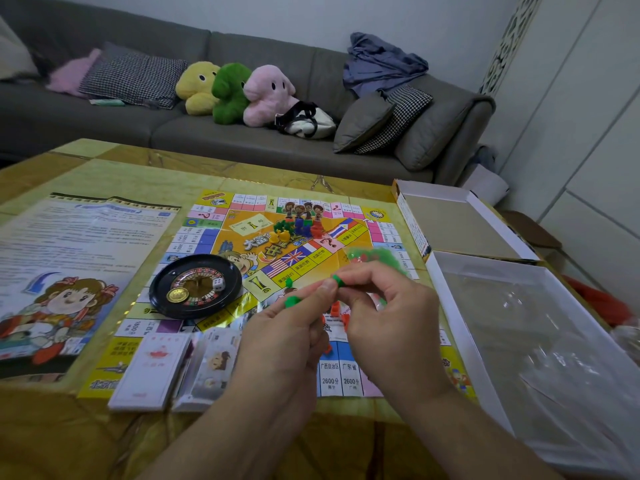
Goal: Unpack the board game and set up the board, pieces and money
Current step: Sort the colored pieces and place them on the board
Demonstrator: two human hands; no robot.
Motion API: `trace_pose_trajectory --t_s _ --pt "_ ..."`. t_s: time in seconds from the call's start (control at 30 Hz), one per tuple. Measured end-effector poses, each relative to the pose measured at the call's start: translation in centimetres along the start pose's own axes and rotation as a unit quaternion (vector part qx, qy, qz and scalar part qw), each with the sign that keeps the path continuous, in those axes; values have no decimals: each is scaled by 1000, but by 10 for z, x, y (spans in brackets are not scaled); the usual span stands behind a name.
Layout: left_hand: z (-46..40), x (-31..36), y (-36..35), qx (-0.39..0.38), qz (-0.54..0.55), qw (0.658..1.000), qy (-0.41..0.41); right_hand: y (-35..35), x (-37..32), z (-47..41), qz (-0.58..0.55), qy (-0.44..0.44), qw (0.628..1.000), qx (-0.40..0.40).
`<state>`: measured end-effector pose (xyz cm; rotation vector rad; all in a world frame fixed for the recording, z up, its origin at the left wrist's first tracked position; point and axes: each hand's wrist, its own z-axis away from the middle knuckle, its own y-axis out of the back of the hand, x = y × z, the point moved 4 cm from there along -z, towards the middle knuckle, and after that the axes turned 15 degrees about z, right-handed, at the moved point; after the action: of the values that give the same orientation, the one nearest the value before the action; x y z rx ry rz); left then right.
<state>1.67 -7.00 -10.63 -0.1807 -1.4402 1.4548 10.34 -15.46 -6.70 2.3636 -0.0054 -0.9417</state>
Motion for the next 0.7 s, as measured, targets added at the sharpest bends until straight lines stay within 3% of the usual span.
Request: trace_pose_trajectory --t_s 0.23,0.4,0.53,0.7 --pt "-12 17 7 -36 -41 998 37 -8 5 -3 -16 -24 998 -60" --pt "-42 44 35 57 -123 991 6 -22 23 -11 80 -49 985 -143" --pt "-60 59 50 96 -104 989 36 -37 37 -21 159 -74 969 -172" --pt "-73 59 56 123 -93 987 44 -76 32 -37 253 -41 928 -270"
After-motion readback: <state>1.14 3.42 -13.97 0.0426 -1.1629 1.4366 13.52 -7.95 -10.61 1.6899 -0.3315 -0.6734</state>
